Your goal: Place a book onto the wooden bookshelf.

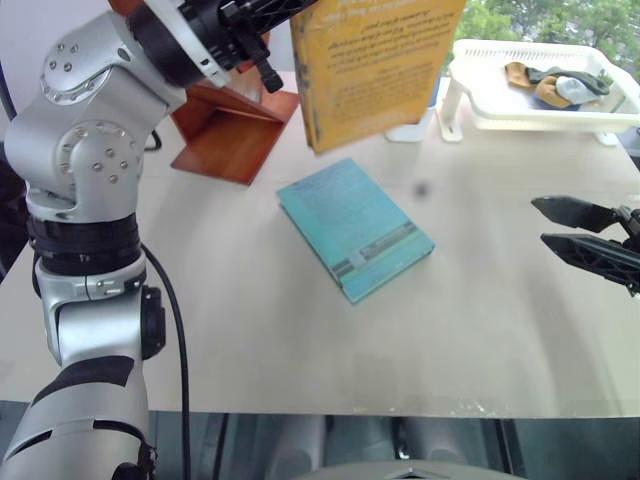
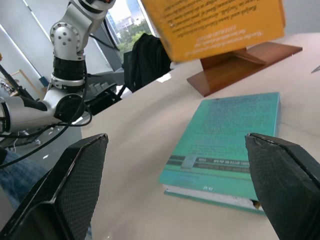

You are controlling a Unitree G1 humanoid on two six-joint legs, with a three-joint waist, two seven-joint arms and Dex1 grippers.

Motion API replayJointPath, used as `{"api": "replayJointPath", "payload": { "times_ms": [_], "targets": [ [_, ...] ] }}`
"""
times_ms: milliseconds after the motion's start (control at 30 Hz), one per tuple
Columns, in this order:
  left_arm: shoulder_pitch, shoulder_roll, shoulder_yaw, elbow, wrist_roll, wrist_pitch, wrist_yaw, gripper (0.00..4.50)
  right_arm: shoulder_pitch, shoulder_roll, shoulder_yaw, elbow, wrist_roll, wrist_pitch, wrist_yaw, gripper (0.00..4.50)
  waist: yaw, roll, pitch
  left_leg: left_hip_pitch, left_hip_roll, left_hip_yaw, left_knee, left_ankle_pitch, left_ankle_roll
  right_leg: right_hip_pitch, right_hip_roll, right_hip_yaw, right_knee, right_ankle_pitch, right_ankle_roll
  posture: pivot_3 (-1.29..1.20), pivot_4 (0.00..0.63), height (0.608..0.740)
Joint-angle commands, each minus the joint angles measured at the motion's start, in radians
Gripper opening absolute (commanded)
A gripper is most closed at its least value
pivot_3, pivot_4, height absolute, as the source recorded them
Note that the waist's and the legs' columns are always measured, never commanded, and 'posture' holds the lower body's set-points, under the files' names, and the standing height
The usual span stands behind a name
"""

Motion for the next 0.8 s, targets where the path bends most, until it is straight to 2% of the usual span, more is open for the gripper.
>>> {"api": "replayJointPath", "payload": {
  "times_ms": [33,167,300,433,533,633,800],
  "targets": [
    [-0.103,0.038,-0.008,0.098,0.225,-0.3,-0.082,0.5,-0.02,-0.008,-0.059,0.01,0.032,-0.016,0.001,4.5,0.0,0.0,0.0,0.0,0.0,0.0,0.0,0.0,0.001,0.0,0.0,0.0,0.0,0.0,0.0,0.0,0.15,0.74],
    [-0.174,0.064,-0.036,0.219,0.393,-0.508,-0.134,0.5,-0.049,-0.009,-0.064,0.021,0.051,-0.018,0.006,4.5,-0.003,0.0,0.0,-0.001,0.0,0.0,0.0,-0.001,0.002,-0.001,0.0,0.0,0.0,0.0,0.0,0.0,0.15,0.74],
    [-0.194,0.13,-0.073,0.341,0.549,-0.705,-0.18,0.5,-0.105,0.008,-0.058,0.036,0.076,-0.028,0.003,4.5,-0.008,0.001,0.0,-0.001,0.0,0.0,0.0,-0.001,0.002,-0.001,0.0,0.0,0.001,0.0,0.0,0.0,0.15,0.74],
    [-0.192,0.17,-0.101,0.423,0.645,-0.842,-0.198,0.5,-0.15,0.023,-0.047,0.066,0.092,-0.035,0.011,4.5,-0.011,0.001,0.001,-0.001,0.001,0.0,0.001,-0.001,0.003,-0.001,0.0,0.0,0.002,0.0,0.0,0.0,0.15,0.74],
    [-0.191,0.186,-0.12,0.456,0.693,-0.915,-0.211,0.5,-0.201,0.037,-0.029,0.101,0.1,-0.043,0.012,4.5,-0.01,0.001,0.001,-0.003,0.001,-0.001,0.002,-0.001,0.003,-0.003,0.0,-0.001,0.002,0.0,0.0,0.0,0.15,0.74],
    [-0.185,0.209,-0.139,0.505,0.733,-0.915,-0.236,0.5,-0.236,0.047,-0.01,0.122,0.089,-0.044,0.02,4.5,-0.009,0.001,0.001,-0.016,0.001,-0.001,0.008,0.0,0.001,-0.016,0.0,-0.001,0.009,0.0,0.0,0.0,0.15,0.74],
    [-0.165,0.226,-0.161,0.586,0.765,-0.936,-0.266,0.5,-0.283,0.056,0.015,0.154,0.07,-0.052,0.037,4.5,-0.012,0.002,0.001,-0.018,0.001,0.0,0.012,-0.001,0.003,-0.021,0.001,0.0,0.016,0.0,0.0,0.0,0.15,0.74]
  ]
}}
